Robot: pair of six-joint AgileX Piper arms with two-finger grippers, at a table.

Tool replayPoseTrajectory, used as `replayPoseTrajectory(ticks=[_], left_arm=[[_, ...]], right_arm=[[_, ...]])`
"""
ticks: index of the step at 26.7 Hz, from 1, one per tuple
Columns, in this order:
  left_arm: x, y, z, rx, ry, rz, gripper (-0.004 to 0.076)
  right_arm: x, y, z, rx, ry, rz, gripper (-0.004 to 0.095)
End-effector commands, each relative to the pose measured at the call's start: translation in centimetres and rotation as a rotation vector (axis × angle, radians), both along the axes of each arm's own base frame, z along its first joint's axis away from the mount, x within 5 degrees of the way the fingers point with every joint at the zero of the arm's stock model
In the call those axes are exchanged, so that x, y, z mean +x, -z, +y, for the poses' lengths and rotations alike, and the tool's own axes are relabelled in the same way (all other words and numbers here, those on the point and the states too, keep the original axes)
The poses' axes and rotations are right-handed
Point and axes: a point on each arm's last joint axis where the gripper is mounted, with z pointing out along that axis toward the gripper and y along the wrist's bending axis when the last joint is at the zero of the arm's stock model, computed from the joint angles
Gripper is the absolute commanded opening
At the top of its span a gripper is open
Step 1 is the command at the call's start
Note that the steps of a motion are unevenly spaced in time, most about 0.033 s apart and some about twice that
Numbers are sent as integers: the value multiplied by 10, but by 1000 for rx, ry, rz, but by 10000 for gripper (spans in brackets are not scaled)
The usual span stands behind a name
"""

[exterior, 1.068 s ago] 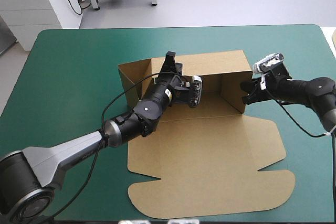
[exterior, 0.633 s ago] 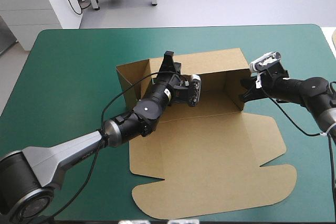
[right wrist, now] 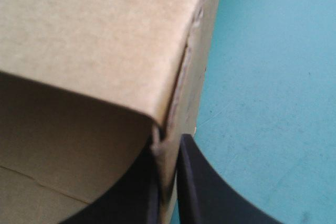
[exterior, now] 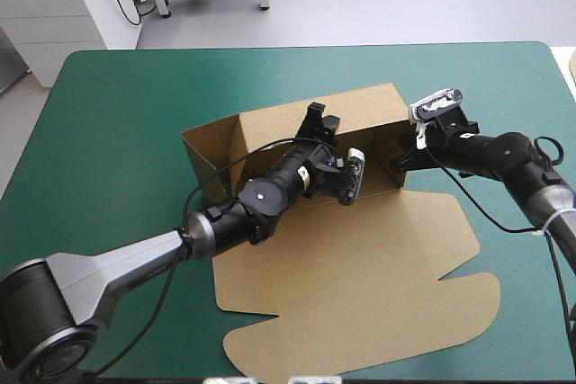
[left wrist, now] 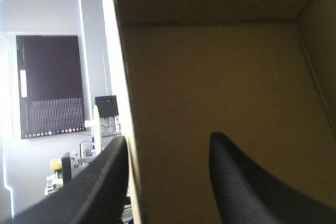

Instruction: Fold the box

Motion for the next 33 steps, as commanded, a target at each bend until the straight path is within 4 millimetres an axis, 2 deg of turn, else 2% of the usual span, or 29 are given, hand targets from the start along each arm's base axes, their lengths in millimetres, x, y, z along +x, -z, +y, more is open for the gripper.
replayPoseTrajectory(ticks=[1,4,6,8,10,13,19,23,28,30,33], left_arm=[[-26,-33,-10,-102,50,-39,351],[-53,-44,-21,-125,66,-71,294],[-70,-55,-21,-163,11,-100,181],[-80,-69,-16,-222,-15,-110,10],[-82,-79,-9,-267,-19,-107,0],[-76,-94,7,-329,-60,-113,0],[-41,-126,65,-501,-270,-78,0],[-13,-141,117,-649,-474,-17,0],[4,-145,175,-831,-695,76,0],[10,-143,199,-916,-790,127,0],[16,-135,229,-949,-928,209,0]], right_arm=[[-3,-18,0,-8,20,-44,-5],[-2,-18,-3,-6,56,-37,-5],[-2,-18,-3,5,75,-39,-5],[-2,-18,-3,12,81,-38,-5],[-2,-19,-3,14,78,-35,-5],[-5,-21,-2,30,77,-24,-5],[-21,-41,-3,86,111,-36,-5],[-38,-51,-6,94,146,11,-5],[-53,-59,-9,107,193,85,-5],[-55,-64,-8,118,200,123,-5],[-56,-74,-7,126,198,195,-5]])
